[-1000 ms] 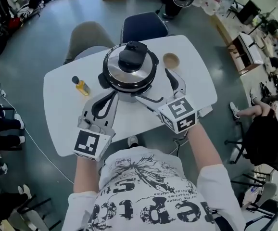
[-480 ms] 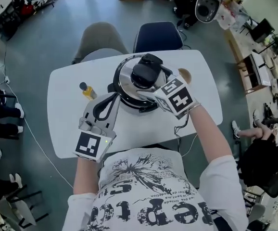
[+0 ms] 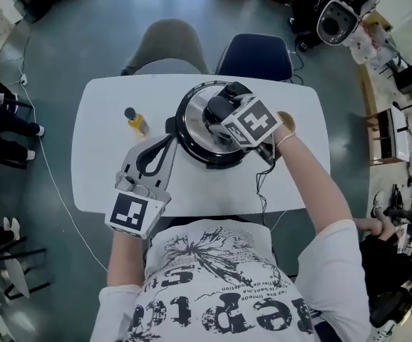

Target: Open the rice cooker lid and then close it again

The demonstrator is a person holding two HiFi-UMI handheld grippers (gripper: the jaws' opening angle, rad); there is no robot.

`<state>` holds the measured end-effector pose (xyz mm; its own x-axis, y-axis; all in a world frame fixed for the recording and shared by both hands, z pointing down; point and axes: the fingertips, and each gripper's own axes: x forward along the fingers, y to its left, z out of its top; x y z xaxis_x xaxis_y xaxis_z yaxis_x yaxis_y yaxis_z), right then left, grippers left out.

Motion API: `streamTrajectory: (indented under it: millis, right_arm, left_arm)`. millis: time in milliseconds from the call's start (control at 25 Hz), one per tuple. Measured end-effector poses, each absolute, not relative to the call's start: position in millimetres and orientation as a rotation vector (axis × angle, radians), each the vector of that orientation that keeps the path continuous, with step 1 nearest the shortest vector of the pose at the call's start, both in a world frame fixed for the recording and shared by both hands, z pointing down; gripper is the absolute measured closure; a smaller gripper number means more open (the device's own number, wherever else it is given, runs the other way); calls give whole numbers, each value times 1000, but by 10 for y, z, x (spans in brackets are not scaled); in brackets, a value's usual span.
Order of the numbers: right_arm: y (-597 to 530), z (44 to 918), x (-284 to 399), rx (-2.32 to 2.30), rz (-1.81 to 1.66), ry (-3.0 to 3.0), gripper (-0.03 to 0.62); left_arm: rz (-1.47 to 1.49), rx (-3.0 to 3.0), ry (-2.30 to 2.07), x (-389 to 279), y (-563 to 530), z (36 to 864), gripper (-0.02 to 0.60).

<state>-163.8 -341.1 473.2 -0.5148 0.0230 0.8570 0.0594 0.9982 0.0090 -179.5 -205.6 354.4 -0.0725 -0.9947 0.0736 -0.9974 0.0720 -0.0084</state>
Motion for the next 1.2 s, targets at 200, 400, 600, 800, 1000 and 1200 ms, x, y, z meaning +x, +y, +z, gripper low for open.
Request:
streamTrajectory:
  millis: [200, 400, 600, 800, 1000, 1200]
  right_arm:
    - [-3417, 4805, -1721, -83, 46, -2063, 292]
    - [-3409, 4827, -1717, -93, 51, -2047, 293]
    - [-3405, 4811, -1720, -91, 48, -2058, 296]
    - [-3421, 4782, -1681, -76, 72, -2083, 301]
    - [-3420, 4739, -1642, -86, 77, -2098, 303]
    - [-3471, 4556, -1618, -78, 70, -2131, 303]
  left_arm:
    - [103, 2084, -2284, -1737, -2120, 3614, 568]
    - [99, 2051, -2287, -1680, -2148, 3673, 568]
    - [107, 2058, -2320, -1609, -2147, 3594, 568]
    - [126, 2058, -2347, -1551, -2134, 3486, 568]
    - [116, 2000, -2380, -1562, -2034, 3448, 568]
    - [105, 1992, -2390, -1554, -2025, 3387, 568]
